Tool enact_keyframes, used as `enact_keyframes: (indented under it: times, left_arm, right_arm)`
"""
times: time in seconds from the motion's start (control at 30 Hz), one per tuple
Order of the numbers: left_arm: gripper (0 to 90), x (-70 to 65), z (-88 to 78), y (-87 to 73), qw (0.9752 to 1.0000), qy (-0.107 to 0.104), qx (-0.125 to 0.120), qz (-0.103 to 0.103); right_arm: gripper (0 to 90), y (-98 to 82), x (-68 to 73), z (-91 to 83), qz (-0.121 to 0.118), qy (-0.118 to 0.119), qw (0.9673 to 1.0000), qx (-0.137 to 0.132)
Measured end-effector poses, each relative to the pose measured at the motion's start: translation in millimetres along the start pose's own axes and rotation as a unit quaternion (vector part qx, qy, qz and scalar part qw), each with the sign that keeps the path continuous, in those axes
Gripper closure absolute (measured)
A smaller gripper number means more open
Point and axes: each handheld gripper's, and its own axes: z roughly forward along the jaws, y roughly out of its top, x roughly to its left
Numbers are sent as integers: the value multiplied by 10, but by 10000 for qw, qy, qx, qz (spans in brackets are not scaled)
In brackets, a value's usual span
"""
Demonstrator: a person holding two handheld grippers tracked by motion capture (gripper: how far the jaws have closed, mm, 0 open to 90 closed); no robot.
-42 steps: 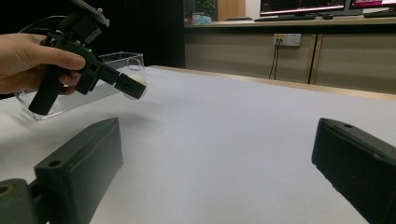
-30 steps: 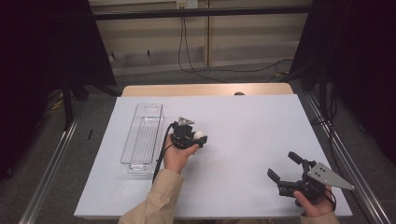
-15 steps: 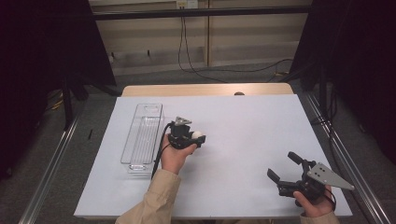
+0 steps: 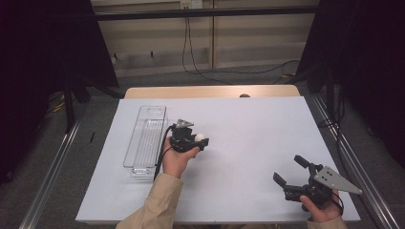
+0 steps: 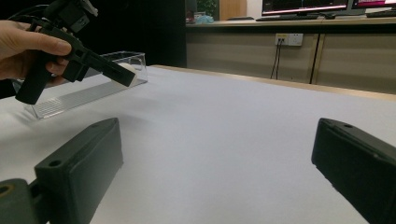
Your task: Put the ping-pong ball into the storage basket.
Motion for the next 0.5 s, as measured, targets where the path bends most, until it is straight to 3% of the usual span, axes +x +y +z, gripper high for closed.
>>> enact_keyframes:
  times: [0.07,0.2,0.5]
  left_arm:
    - [511,-11,2,-2,9999,6,-106,-134]
    - [511,16,-30,2,10000,-13,12,29]
    - [512,30,-61,3,10000,34,-17,-45]
  right_arm:
    - [15,0,1,2,3,-6,10000,-7]
    - [15,1,-1,0,-1,6,10000,-6]
    - [14,0,3,5,9,9,10000,-12]
